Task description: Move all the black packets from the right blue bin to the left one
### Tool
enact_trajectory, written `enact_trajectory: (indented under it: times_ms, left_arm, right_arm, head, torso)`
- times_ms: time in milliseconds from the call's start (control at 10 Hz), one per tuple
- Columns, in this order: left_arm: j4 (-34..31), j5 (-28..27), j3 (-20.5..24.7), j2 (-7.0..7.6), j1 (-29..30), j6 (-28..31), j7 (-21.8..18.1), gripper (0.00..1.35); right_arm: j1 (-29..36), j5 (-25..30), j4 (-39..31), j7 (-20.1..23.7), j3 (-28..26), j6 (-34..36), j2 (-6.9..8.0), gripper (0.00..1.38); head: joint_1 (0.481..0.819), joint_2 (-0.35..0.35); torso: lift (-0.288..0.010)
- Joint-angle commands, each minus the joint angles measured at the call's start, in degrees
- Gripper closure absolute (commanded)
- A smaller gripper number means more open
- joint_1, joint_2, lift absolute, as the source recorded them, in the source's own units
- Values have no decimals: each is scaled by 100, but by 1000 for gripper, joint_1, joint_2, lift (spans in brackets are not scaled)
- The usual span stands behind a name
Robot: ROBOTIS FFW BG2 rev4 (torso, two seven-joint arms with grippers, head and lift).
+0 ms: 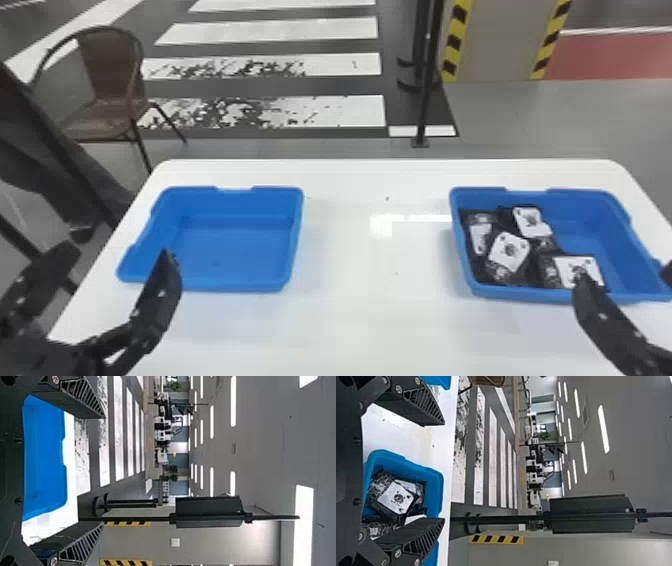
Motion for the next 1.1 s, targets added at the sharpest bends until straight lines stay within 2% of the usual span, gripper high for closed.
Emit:
enact_trajectory:
  times_ms: [0, 100, 200, 300, 500, 1000]
  left_arm:
    - [17, 1, 0, -15, -8, -21, -6, 71]
    - [45, 24, 0, -15, -22, -77, -24, 70]
    - [73, 35, 0, -15, -36, -77, -41, 71]
    - [87, 35, 0, -15, -65, -77, -59, 73]
    - [200, 115, 0, -15, -121, -120, -138, 81]
    - [327, 184, -11, -15, -219, -176, -208, 87]
  right_arm:
    - [-96, 4, 4, -74, 1, 116, 5, 165]
    - [-293, -19, 117, -92, -11, 299, 5, 165]
    - [-645, -88, 328, -92, -11, 777, -12, 162]
    - [-1081, -145, 609, -66, 1, 1564, -74, 163]
    - [-1615, -76, 1003, -110, 69, 2043, -100, 163]
    - [-2895, -179, 1312, -901, 92, 4025, -162, 162]
  head:
    - [695, 88]
    - [695, 85]
    - [695, 78]
    - [695, 73]
    - [695, 69]
    - [695, 34]
  torso:
    - [-140]
    - [-140]
    - [-140]
    - [-140]
    - [-140]
    - [-140]
